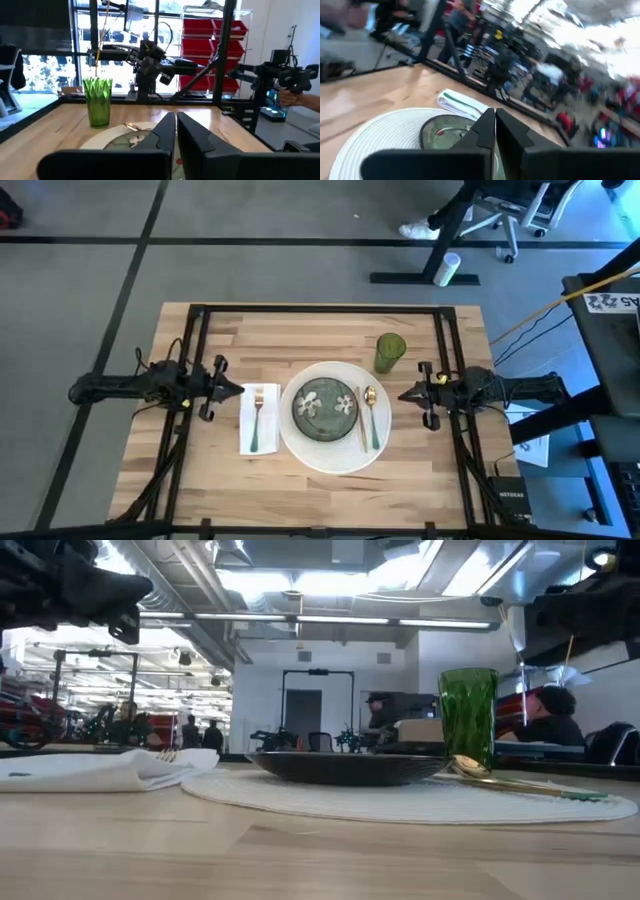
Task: Set table place
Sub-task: Return to Home Position
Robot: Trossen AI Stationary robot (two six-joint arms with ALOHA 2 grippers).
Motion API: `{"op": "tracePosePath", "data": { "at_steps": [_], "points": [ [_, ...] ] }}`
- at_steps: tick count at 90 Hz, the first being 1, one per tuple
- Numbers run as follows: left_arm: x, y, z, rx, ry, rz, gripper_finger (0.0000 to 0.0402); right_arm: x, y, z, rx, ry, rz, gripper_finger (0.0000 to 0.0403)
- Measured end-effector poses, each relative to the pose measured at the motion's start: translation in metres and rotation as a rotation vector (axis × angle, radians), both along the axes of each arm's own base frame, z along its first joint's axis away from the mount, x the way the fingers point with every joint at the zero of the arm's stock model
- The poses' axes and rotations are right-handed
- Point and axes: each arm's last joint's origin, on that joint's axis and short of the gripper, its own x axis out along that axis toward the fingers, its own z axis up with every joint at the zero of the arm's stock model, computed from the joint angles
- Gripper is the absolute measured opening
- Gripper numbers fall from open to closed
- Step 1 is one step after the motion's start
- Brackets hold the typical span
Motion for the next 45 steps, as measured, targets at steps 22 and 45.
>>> {"op": "tracePosePath", "data": {
  "at_steps": [22,45],
  "points": [
    [-0.0004,0.0000,0.0029,-0.003,-0.030,-0.001,0.0000,0.0007,-0.0017,-0.0031,0.158,0.051,-0.057,0.0001],
    [-0.0002,0.0000,0.0018,-0.026,-0.017,-0.004,0.0000,0.0056,-0.0019,-0.0094,0.124,0.124,-0.085,0.0001]
  ]
}}
